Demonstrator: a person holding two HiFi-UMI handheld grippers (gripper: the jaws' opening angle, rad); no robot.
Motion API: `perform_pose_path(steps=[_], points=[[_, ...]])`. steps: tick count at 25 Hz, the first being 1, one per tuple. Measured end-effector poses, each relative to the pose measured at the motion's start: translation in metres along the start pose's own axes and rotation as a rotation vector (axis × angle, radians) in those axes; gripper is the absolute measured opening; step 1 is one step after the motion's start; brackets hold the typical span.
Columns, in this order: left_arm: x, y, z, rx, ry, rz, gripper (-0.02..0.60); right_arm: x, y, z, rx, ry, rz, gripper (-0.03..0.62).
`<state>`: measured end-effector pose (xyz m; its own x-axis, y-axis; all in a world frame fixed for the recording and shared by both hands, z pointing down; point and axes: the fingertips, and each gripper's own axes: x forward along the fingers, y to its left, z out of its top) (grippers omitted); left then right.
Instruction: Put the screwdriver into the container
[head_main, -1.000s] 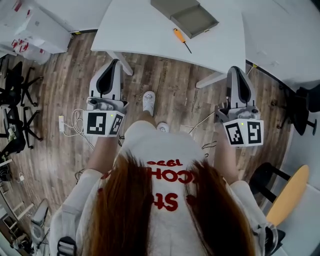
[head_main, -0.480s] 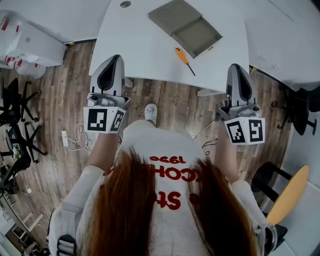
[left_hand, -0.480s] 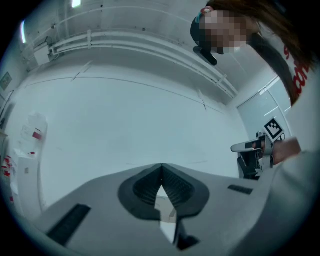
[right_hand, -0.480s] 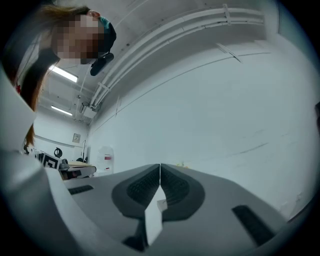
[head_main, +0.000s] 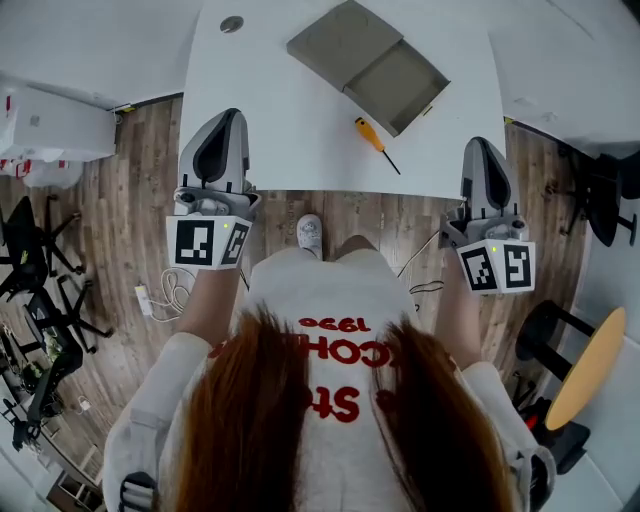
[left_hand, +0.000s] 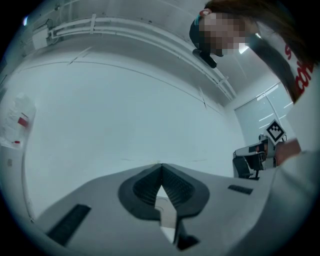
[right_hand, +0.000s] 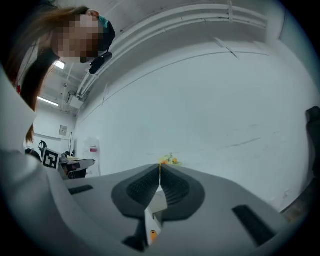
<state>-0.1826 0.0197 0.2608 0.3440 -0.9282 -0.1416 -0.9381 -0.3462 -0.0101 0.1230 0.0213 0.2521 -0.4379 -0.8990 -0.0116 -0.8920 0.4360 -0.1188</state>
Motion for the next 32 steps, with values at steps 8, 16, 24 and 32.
perform_pose_path(steps=[8, 16, 24, 32], points=[[0.028, -0.006, -0.023, -0.035, 0.037, -0.007, 0.006, 0.015, -0.024, -0.011, -0.001, 0.052, -0.007, 0.008], [0.070, -0.006, -0.012, 0.009, 0.001, 0.055, 0.006, 0.064, -0.059, 0.010, -0.008, -0.004, 0.080, 0.008], [0.109, -0.003, -0.004, 0.004, -0.047, 0.146, 0.006, 0.114, -0.092, 0.026, -0.016, -0.038, 0.176, 0.008], [0.124, 0.001, -0.030, 0.006, 0.012, 0.153, 0.006, 0.141, -0.064, -0.019, 0.005, 0.097, 0.271, 0.011]])
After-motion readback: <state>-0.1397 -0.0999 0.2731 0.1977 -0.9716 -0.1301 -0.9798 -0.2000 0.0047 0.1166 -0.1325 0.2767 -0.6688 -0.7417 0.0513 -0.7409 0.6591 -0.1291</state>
